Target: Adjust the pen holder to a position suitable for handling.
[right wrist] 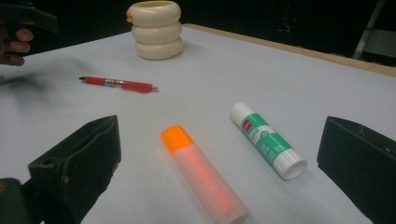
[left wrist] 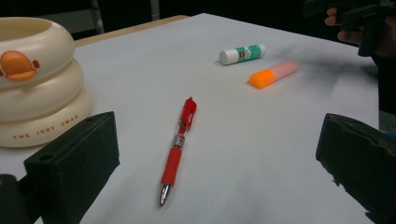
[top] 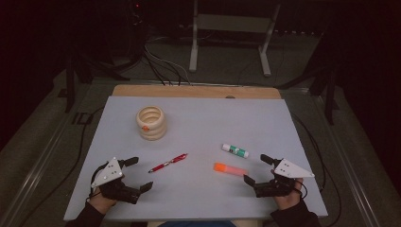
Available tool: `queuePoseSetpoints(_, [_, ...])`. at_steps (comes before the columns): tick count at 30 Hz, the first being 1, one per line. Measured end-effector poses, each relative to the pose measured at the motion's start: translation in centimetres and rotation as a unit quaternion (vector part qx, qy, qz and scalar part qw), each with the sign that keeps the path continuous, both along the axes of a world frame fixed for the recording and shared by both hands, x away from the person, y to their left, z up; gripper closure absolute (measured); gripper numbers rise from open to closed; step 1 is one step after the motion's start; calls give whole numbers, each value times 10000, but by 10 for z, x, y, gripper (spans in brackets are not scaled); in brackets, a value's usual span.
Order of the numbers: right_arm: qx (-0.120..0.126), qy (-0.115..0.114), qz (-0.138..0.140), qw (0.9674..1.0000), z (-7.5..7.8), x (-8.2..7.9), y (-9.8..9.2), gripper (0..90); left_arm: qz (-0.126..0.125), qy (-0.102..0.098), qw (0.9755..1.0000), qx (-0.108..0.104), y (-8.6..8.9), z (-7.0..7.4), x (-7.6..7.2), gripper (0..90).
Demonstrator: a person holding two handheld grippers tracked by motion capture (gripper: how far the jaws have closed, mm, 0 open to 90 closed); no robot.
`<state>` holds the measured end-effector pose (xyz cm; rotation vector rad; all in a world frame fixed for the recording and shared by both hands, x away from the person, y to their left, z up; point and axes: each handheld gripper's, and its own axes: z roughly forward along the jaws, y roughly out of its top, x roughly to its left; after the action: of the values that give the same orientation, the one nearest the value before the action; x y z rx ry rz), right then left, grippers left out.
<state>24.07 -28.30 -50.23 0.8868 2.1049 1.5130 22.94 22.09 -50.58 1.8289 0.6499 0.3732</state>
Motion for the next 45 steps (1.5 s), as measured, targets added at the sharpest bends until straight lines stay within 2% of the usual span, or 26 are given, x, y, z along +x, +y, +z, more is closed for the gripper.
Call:
queuePoseSetpoints(5, [41,7,11,10000,2,-2,-1,0,20,26,10000,30,-2,1,0,1])
queuePoseSetpoints(9, [84,-57,-4,9999,4,-3,-1,0,-64,152,9999,13,-5,5,0,1])
queuePoseSetpoints(19, [161,-133,-102,9997,6,-5,-1,0,-373,237,9990,-22,-13,19,2,1])
queuePoseSetpoints(21, [184,-130,-117,9997,7,-6,-1,0,-429,201,9989,39,-16,23,3,1])
queuePoseSetpoints(26, [209,-118,-111,9997,7,-6,-2,0,-469,163,9988,-3,-18,33,7,1])
queuePoseSetpoints(33, [213,-131,-99,9996,7,-6,-1,0,-380,129,9992,7,-20,45,19,1])
queuePoseSetpoints(40, [226,-128,-106,9996,7,-6,-2,0,-283,212,9994,-16,-19,54,35,1])
queuePoseSetpoints(43, [234,-132,-113,9996,7,-6,-2,0,-211,238,9995,-52,-19,55,41,2])
queuePoseSetpoints(45, [244,-128,-119,9996,7,-6,-2,0,-79,253,9996,-71,-18,57,47,1])
